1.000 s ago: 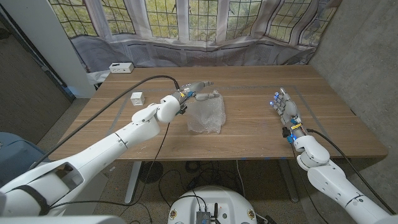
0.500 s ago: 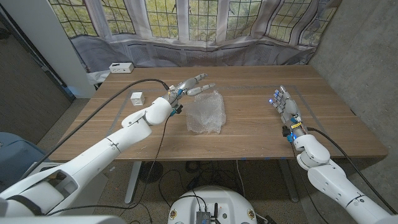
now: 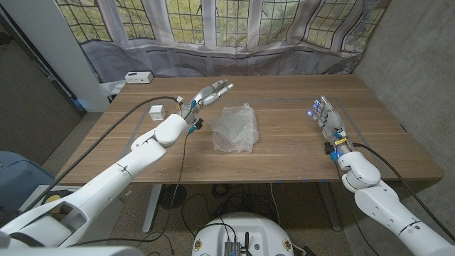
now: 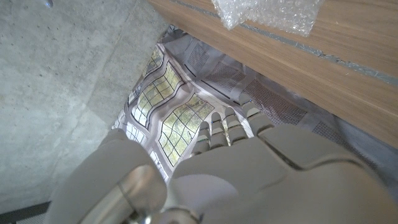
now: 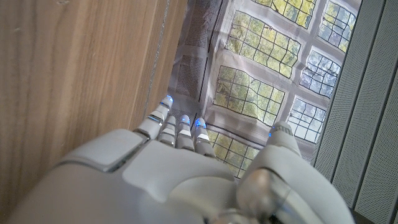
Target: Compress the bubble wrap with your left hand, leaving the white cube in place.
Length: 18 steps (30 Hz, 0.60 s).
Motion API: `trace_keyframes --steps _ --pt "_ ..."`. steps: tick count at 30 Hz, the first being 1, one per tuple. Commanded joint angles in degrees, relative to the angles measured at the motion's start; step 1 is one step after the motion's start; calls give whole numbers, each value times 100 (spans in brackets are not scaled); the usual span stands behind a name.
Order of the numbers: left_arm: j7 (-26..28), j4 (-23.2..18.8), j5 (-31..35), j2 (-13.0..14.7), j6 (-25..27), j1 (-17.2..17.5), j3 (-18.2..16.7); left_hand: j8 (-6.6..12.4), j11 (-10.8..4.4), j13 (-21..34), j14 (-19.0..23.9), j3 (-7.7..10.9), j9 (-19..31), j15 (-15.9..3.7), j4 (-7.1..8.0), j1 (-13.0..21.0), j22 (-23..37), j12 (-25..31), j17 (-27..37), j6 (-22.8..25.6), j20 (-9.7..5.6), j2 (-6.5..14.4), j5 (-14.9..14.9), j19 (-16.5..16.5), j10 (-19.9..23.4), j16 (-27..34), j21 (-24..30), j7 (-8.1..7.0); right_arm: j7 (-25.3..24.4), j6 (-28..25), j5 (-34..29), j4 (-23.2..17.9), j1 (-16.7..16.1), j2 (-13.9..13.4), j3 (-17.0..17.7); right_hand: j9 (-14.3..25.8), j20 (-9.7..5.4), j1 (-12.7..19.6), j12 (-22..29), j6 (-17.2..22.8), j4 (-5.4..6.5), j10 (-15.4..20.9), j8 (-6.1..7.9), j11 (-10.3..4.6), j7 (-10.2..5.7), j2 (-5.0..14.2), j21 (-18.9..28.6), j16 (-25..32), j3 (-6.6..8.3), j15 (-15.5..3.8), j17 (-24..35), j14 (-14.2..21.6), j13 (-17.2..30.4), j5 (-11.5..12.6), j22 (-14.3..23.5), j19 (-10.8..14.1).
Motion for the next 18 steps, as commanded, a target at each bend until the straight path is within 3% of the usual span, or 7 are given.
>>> trace_keyframes --steps 1,5,18 --pt "-439 917 -1340 -487 -923 67 -235 50 3 -10 59 -47 14 13 20 -64 17 46 17 71 23 -19 45 34 55 29 1 24 6 84 -55 24 17 41 -3 15 -19 -4 -11 24 27 23 -5 24 39 -8 28 10 44 1 10 15 11 -20 15 34" --pt "-970 1282 -1966 -649 -1032 31 -226 107 12 -57 108 -90 12 16 21 -117 17 79 14 260 28 -41 70 47 134 43 -6 34 -262 -2 -259 -98 -19 80 -69 14 -15 -10 -9 40 29 34 1 25 52 -10 26 10 42 4 10 19 10 -19 14 36" --pt "-454 705 -1980 -291 -790 521 -494 90 11 -117 36 -130 10 57 10 -158 18 56 10 295 12 -54 100 -47 73 9 -53 46 -238 182 -254 -134 -73 142 -21 13 -12 -48 -5 68 43 57 9 23 44 -34 33 23 23 -9 13 63 7 -19 13 78"
